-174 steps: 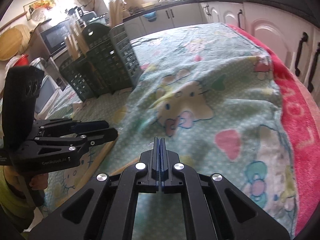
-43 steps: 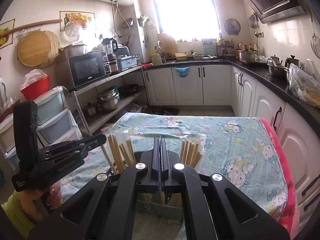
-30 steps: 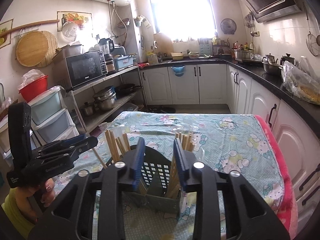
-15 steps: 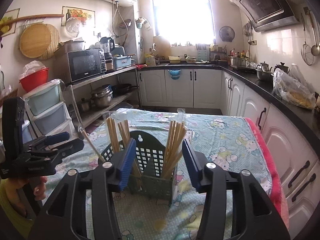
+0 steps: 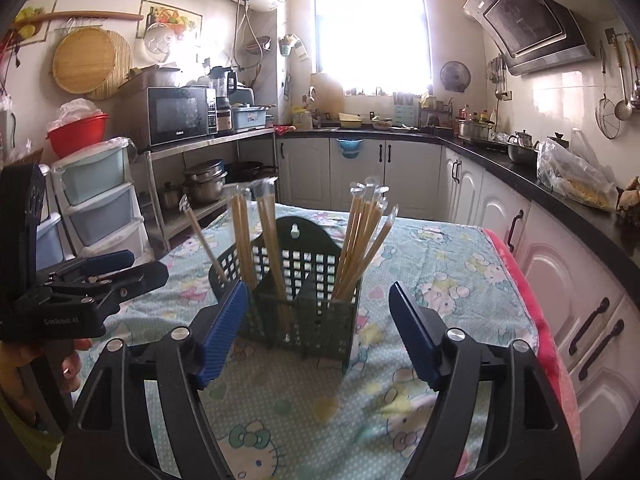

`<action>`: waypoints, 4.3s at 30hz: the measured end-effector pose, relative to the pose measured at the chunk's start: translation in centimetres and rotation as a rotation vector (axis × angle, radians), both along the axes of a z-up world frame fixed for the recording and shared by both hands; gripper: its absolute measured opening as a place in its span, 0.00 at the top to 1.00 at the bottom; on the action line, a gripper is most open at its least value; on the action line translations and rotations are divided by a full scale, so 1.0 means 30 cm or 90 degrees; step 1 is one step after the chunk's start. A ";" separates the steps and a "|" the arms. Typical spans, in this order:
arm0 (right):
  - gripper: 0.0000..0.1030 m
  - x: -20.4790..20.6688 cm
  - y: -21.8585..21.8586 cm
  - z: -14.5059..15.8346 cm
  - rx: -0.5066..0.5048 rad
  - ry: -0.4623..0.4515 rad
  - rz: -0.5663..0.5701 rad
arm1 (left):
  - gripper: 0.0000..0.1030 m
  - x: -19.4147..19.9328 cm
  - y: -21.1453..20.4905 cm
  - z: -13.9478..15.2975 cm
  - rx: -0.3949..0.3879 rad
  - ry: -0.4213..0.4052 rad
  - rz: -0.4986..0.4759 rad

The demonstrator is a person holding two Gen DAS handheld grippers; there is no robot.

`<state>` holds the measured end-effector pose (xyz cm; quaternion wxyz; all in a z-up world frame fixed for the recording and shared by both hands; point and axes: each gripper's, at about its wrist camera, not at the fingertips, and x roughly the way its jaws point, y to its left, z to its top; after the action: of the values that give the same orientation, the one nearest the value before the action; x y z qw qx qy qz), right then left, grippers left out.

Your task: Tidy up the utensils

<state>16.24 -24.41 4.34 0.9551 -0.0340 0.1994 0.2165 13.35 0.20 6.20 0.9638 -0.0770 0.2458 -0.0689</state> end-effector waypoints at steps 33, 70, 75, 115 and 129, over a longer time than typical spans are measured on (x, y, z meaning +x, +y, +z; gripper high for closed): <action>0.08 -0.203 -0.110 -0.256 0.062 -0.064 -0.114 | 0.10 -0.170 -0.051 -0.260 0.041 -0.045 0.045; 0.06 -0.223 -0.088 -0.326 0.064 -0.063 -0.109 | 0.10 -0.212 -0.042 -0.273 0.032 -0.100 0.043; 0.06 -0.223 -0.088 -0.326 0.065 -0.062 -0.111 | 0.10 -0.213 -0.043 -0.274 0.032 -0.100 0.043; 0.06 -0.225 -0.090 -0.334 0.066 -0.063 -0.115 | 0.10 -0.214 -0.034 -0.279 0.028 -0.098 0.045; 0.06 -0.229 -0.097 -0.329 0.069 -0.058 -0.122 | 0.10 -0.192 -0.035 -0.289 0.033 -0.075 0.059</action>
<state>9.38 -27.32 -5.53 0.9799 0.0273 0.1464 0.1326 7.60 -0.85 -2.46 0.9804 -0.0592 0.1866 -0.0226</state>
